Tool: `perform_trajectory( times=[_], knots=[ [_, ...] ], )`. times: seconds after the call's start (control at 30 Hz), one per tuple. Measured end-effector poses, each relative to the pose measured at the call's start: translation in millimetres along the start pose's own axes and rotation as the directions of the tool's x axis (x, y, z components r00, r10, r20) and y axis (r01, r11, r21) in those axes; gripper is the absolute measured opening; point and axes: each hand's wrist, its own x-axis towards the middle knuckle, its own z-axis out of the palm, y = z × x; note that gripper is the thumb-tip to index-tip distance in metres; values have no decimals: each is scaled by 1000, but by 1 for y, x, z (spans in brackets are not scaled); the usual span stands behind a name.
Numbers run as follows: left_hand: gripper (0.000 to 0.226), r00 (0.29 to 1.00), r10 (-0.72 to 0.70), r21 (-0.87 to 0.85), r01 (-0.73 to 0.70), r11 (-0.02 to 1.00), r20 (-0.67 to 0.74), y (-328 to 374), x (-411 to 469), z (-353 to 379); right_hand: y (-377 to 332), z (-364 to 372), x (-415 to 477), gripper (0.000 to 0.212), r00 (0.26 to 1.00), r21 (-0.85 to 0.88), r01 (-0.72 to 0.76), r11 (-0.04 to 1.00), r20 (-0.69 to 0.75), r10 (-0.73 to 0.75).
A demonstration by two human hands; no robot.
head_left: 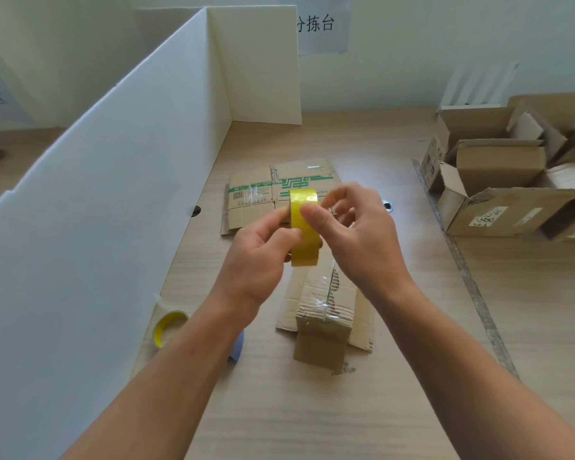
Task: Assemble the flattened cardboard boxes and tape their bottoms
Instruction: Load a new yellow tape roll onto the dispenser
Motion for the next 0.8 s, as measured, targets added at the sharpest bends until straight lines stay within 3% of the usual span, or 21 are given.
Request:
perform_trajectory(
  times=[0.1, 0.2, 0.3, 0.4, 0.63, 0.8],
  knots=[
    [31, 997, -83, -147, 82, 986, -1, 5, 2, -2, 2, -9, 7, 57, 969, 46, 17, 999, 244, -28],
    [31, 990, -130, -259, 140, 956, 56, 8, 3, -1, 8, -12, 8, 57, 905, 195, 17, 981, 415, -98],
    [29, 989, -130, -320, 148, 936, 77, 8, 1, 6, 11, -9, 6, 41, 929, 307, -16, 952, 355, -99],
    [32, 991, -116, -317, 133, 939, 72, 4, -1, 10, 11, -6, 5, 29, 953, 454, -152, 878, 304, 7],
    [38, 976, -104, -367, 169, 915, 191, 6, -3, 0, 10, -15, 5, 40, 895, 325, -155, 933, 445, -6],
    [46, 978, -86, -308, 143, 940, 190, 7, -3, 2, 5, -13, 7, 36, 914, 383, -215, 898, 404, 47]
  ],
)
